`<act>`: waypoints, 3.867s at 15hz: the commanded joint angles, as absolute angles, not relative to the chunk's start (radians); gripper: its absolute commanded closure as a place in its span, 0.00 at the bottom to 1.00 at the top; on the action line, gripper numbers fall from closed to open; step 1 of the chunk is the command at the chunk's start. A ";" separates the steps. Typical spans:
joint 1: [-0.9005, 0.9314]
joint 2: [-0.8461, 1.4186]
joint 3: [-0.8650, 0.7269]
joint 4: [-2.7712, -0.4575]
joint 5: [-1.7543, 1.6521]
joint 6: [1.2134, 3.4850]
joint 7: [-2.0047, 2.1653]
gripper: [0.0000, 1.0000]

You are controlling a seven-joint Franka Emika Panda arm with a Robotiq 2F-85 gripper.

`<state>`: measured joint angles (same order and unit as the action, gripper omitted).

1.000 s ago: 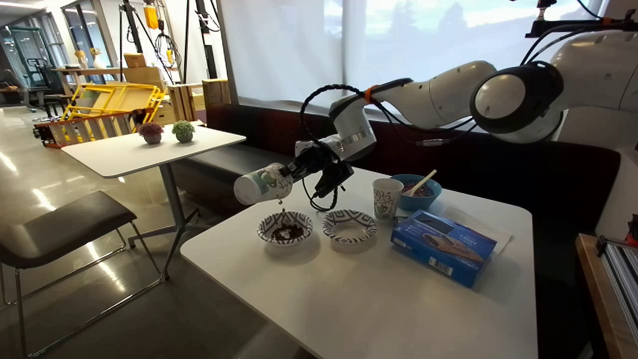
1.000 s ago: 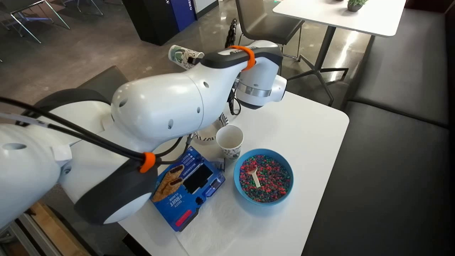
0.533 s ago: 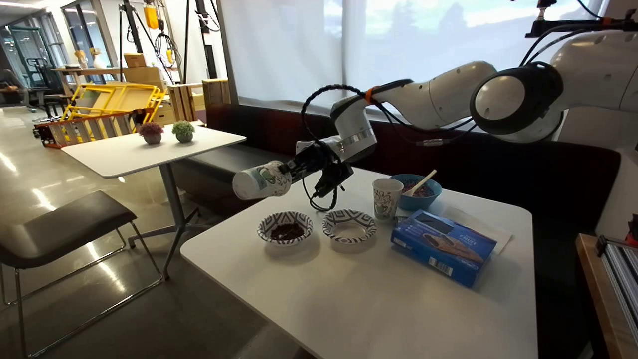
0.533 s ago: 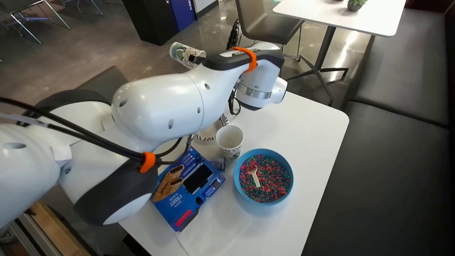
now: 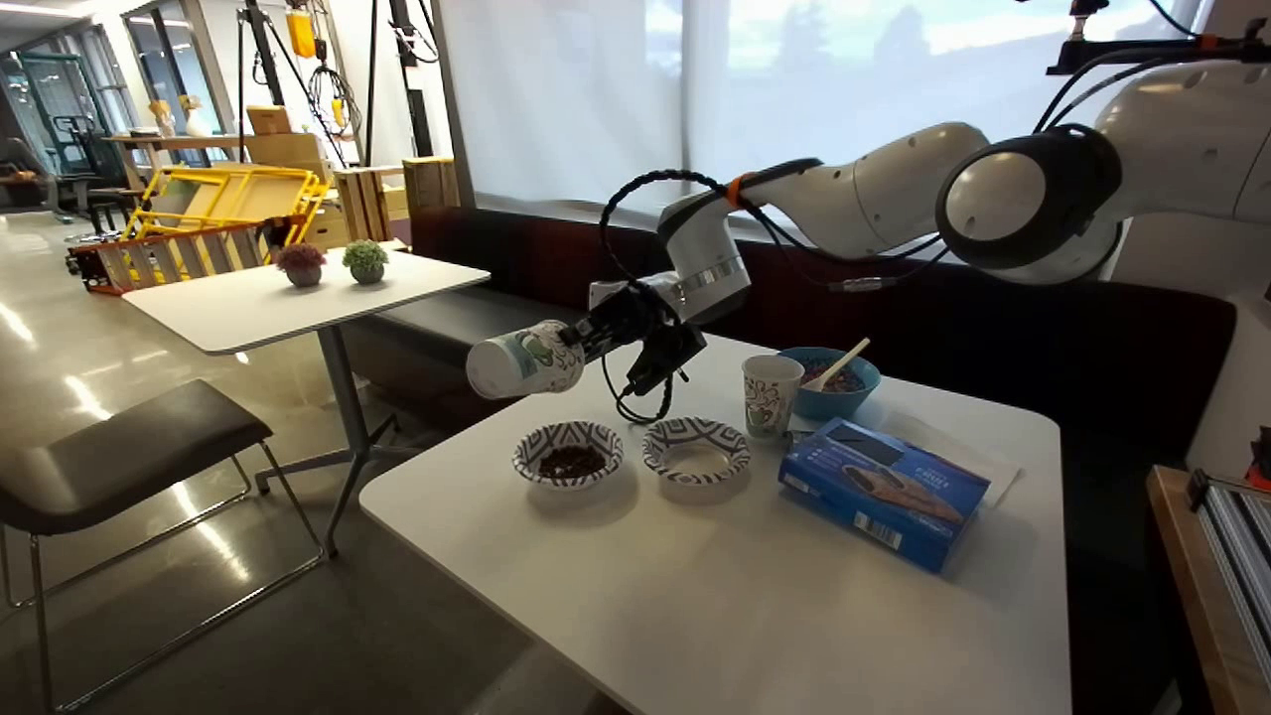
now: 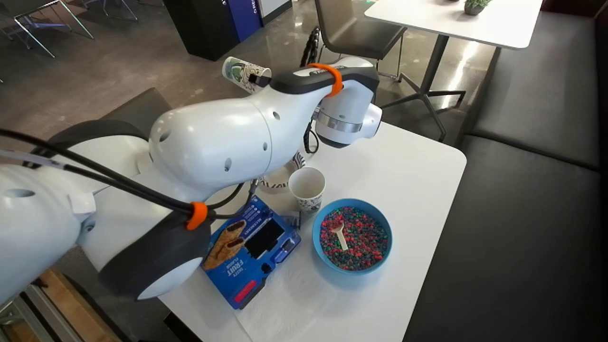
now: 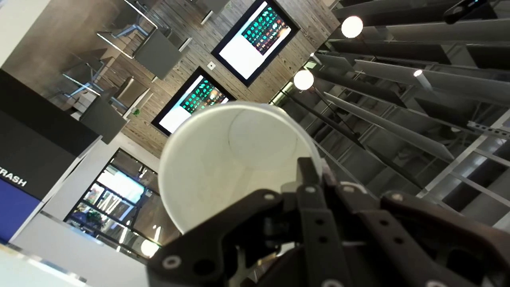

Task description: Pour the contents in the cup into the bowl

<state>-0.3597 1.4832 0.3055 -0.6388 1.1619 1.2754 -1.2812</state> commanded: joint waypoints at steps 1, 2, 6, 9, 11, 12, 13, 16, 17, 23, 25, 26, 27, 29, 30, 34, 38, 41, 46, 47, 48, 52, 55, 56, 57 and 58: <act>-0.358 1.491 0.290 -0.650 1.201 1.214 -1.290 0.99; -0.354 1.490 0.279 -0.646 1.197 1.219 -1.281 0.99; -0.365 1.496 0.293 -0.657 1.229 1.170 -1.287 0.99; -0.340 1.502 0.240 -0.606 1.197 1.228 -1.277 0.99; -0.329 1.501 0.238 -0.585 1.191 1.224 -1.276 0.99; -0.320 1.500 0.232 -0.568 1.183 1.228 -1.273 0.99; -0.316 1.480 0.237 -0.585 1.165 1.239 -1.284 0.99; -0.279 1.425 0.199 -0.588 1.120 1.298 -1.291 0.99; -0.266 1.406 0.189 -0.588 1.104 1.314 -1.294 0.99; -0.192 1.272 0.110 -0.615 1.018 1.492 -1.256 0.99; -0.171 1.240 0.074 -0.628 0.994 1.566 -1.232 0.99; -0.162 1.230 0.055 -0.632 0.980 1.601 -1.218 0.99; -0.150 1.219 0.035 -0.638 0.968 1.637 -1.201 0.99; -0.131 1.209 -0.007 -0.653 0.943 1.712 -1.178 0.99; -0.122 1.206 -0.028 -0.664 0.933 1.750 -1.163 0.99; -0.082 1.169 -0.114 -0.751 0.899 1.912 -1.112 0.99; -0.085 1.201 -0.131 -0.718 0.912 1.957 -1.111 0.96; -0.076 1.179 -0.147 -0.749 0.909 1.972 -1.101 0.96; -0.073 1.163 -0.154 -0.768 0.903 1.971 -1.104 0.99; -0.067 1.158 -0.164 -0.771 0.893 1.976 -1.096 0.99; -0.047 1.149 -0.193 -0.781 0.868 2.005 -1.071 0.99; 0.027 1.123 -0.312 -0.831 0.771 2.080 -0.969 0.99; 0.084 1.123 -0.398 -0.859 0.709 2.144 -0.897 0.99; 0.102 1.127 -0.427 -0.869 0.690 2.170 -0.871 0.99; 0.123 1.126 -0.459 -0.885 0.670 2.189 -0.841 0.99; 0.142 1.127 -0.490 -0.901 0.649 2.208 -0.812 0.99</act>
